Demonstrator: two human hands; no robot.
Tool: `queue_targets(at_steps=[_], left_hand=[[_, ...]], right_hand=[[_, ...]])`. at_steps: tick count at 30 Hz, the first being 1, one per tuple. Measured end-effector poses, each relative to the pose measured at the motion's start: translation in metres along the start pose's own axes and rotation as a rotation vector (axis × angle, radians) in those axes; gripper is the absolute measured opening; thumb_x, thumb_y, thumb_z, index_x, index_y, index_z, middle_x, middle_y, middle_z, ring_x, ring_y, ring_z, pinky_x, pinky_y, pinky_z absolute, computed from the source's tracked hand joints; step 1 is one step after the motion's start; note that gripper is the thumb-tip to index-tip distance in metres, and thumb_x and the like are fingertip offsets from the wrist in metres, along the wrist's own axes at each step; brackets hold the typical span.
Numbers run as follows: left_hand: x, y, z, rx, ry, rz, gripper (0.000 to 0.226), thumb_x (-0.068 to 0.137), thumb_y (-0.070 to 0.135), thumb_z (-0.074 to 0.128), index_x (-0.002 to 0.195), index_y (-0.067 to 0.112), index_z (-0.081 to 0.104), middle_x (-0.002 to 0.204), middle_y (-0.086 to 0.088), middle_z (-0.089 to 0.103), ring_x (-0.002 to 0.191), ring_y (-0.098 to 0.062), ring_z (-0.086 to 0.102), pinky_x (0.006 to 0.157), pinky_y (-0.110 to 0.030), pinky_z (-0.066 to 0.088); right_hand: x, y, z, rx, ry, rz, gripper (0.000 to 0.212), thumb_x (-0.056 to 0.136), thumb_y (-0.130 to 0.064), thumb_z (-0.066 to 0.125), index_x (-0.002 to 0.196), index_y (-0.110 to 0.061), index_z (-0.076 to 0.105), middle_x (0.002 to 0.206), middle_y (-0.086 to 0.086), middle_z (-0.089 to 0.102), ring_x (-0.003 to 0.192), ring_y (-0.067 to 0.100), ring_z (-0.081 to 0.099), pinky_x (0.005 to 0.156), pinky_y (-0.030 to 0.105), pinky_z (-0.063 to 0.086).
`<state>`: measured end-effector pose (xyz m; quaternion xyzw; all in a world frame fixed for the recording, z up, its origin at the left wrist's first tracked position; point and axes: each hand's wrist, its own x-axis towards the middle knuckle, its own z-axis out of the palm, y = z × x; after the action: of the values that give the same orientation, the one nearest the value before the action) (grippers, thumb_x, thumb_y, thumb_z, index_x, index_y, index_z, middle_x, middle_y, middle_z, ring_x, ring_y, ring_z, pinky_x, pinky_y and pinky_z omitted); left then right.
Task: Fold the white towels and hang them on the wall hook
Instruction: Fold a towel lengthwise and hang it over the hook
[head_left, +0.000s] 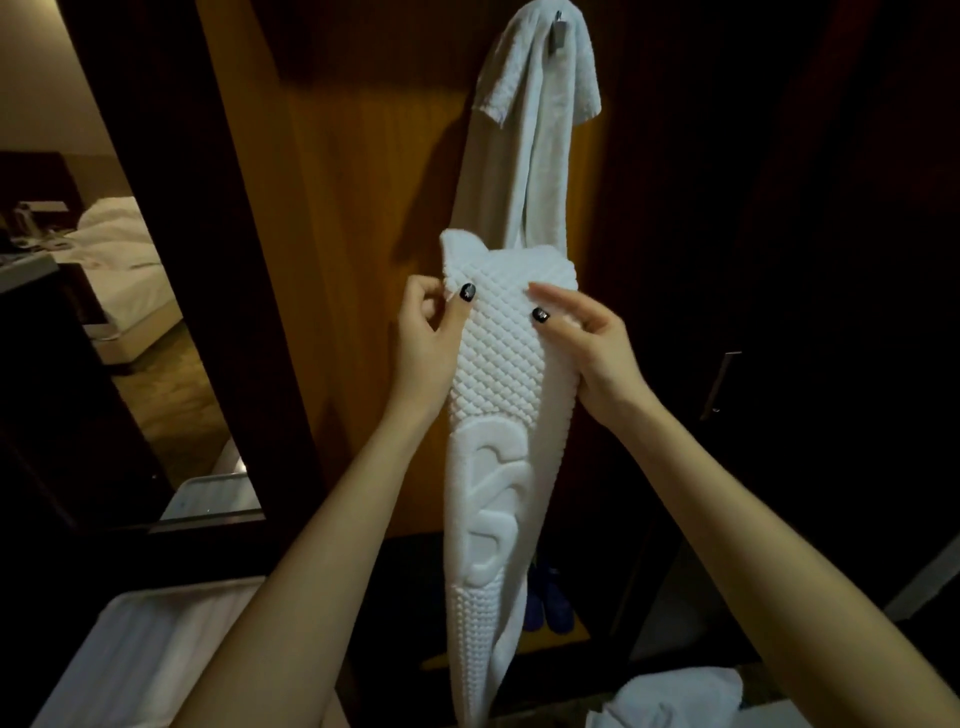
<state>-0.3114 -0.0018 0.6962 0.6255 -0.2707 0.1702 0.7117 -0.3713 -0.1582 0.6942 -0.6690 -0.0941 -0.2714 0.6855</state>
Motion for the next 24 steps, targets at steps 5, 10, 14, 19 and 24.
queue_targets(at_steps=[5,10,14,19,24], left_hand=[[-0.011,-0.003,-0.014,-0.049,-0.087,0.085,0.012,0.098,0.016,0.049,0.088,0.019,0.045,0.073,0.003,0.053,0.060,0.000,0.049,0.054,-0.013,0.038],[-0.026,-0.017,-0.025,-0.071,-0.105,0.057,0.017,0.096,0.024,0.047,0.079,0.024,0.049,0.070,0.020,0.055,0.066,0.005,0.049,0.061,-0.011,0.039],[-0.033,-0.019,-0.030,-0.170,-0.238,-0.029,0.012,0.089,0.018,0.062,0.098,0.022,0.056,0.085,0.009,0.070,0.081,-0.004,0.065,0.067,-0.017,0.050],[-0.039,-0.012,-0.031,0.010,-0.340,0.026,0.020,0.084,0.008,0.067,0.078,0.021,0.054,0.073,0.020,0.060,0.072,0.007,0.055,0.066,-0.008,0.042],[-0.042,-0.007,-0.031,0.064,-0.371,0.012,0.023,0.087,0.006,0.065,0.087,0.026,0.054,0.084,0.027,0.060,0.081,0.009,0.056,0.072,-0.008,0.042]], right_hand=[[0.025,-0.017,0.002,0.040,-0.020,-0.047,0.033,0.084,-0.003,0.066,0.096,-0.032,0.076,0.107,-0.010,0.073,0.101,0.009,0.067,0.080,0.020,0.053],[0.038,-0.022,0.001,0.078,-0.073,0.000,0.032,0.085,-0.001,0.062,0.093,-0.029,0.077,0.100,-0.010,0.074,0.091,0.009,0.070,0.071,0.020,0.054],[0.045,-0.021,-0.003,0.145,-0.068,0.073,0.026,0.088,-0.004,0.059,0.100,-0.021,0.072,0.100,-0.004,0.074,0.092,0.016,0.071,0.071,0.026,0.056],[0.047,-0.021,-0.008,0.220,-0.039,0.099,0.023,0.091,-0.005,0.054,0.104,-0.018,0.067,0.093,-0.003,0.075,0.086,0.014,0.072,0.069,0.025,0.056],[0.047,-0.024,-0.011,0.300,-0.031,0.097,0.022,0.092,-0.006,0.054,0.107,-0.018,0.064,0.089,-0.002,0.076,0.081,0.013,0.071,0.066,0.025,0.056]])
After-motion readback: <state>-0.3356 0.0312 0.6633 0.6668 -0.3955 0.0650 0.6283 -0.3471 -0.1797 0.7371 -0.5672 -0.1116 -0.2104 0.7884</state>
